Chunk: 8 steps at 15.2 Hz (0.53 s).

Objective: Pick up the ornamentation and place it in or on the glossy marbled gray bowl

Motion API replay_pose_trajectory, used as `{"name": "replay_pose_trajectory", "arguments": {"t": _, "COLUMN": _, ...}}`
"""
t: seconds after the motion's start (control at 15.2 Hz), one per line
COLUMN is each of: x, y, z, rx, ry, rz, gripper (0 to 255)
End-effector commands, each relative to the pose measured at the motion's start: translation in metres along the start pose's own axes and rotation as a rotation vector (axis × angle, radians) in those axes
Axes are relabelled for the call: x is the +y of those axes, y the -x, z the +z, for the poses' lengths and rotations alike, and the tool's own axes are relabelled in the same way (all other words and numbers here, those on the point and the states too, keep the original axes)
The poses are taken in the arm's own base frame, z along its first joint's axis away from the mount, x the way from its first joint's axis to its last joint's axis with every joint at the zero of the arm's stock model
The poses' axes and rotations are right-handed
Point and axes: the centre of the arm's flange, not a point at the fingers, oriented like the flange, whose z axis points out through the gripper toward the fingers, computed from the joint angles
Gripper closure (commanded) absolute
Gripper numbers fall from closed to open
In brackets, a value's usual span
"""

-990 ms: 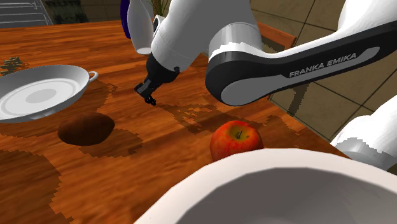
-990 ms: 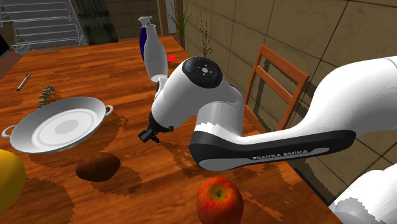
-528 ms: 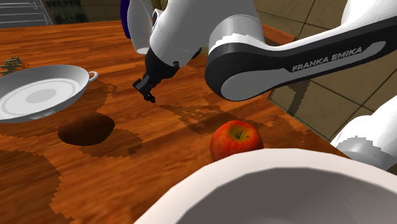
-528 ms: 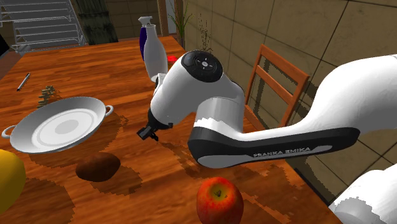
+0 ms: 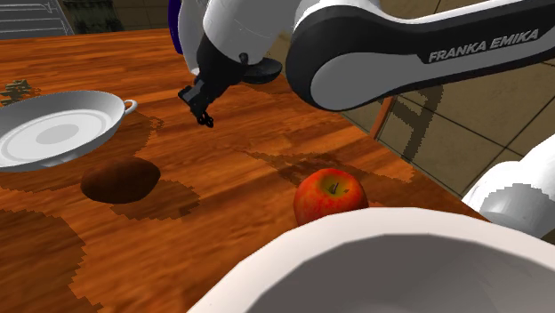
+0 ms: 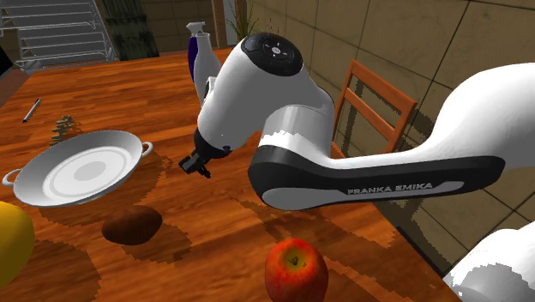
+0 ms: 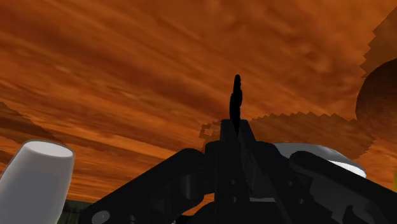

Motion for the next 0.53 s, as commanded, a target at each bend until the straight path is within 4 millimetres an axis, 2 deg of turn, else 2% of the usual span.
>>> {"name": "replay_pose_trajectory", "arguments": {"t": 0.0, "x": 0.002, "y": -0.005, "z": -0.008, "rx": 0.0, "ry": 0.0, "rz": 0.0, "gripper": 255}}
{"name": "replay_pose_trajectory", "arguments": {"t": 0.46, "x": 0.003, "y": -0.027, "z": -0.038, "rx": 0.0, "ry": 0.0, "rz": 0.0, "gripper": 255}}
